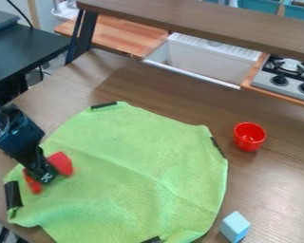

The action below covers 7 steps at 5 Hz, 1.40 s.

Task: Takes a red object from the right and places it on the left top of a cloth

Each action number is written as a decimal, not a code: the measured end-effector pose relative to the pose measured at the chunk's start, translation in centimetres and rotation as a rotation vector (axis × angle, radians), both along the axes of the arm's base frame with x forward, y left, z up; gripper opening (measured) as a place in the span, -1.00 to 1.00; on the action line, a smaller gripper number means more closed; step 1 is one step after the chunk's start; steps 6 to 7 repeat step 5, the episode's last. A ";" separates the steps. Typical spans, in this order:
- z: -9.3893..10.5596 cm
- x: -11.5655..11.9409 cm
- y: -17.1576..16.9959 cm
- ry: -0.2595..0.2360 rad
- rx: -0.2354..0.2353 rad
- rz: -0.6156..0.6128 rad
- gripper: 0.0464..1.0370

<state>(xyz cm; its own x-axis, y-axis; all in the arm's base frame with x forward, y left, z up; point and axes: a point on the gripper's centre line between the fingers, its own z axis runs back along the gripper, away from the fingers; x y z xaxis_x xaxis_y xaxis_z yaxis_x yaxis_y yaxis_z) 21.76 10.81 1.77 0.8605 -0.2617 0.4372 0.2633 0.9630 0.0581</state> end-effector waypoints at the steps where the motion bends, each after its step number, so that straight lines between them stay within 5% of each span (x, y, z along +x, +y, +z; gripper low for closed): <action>1: 0.2 0.5 0.2 -0.002 0.019 -0.024 0.94; 2: 0.9 0.6 -0.5 0.003 0.020 -0.085 0.93; 4: 7.7 5.6 -4.1 -0.063 0.033 -0.196 0.93; 5: 7.3 9.9 -8.5 0.017 0.058 -0.236 0.93; 7: 7.3 9.9 -8.5 0.017 0.058 -0.236 0.93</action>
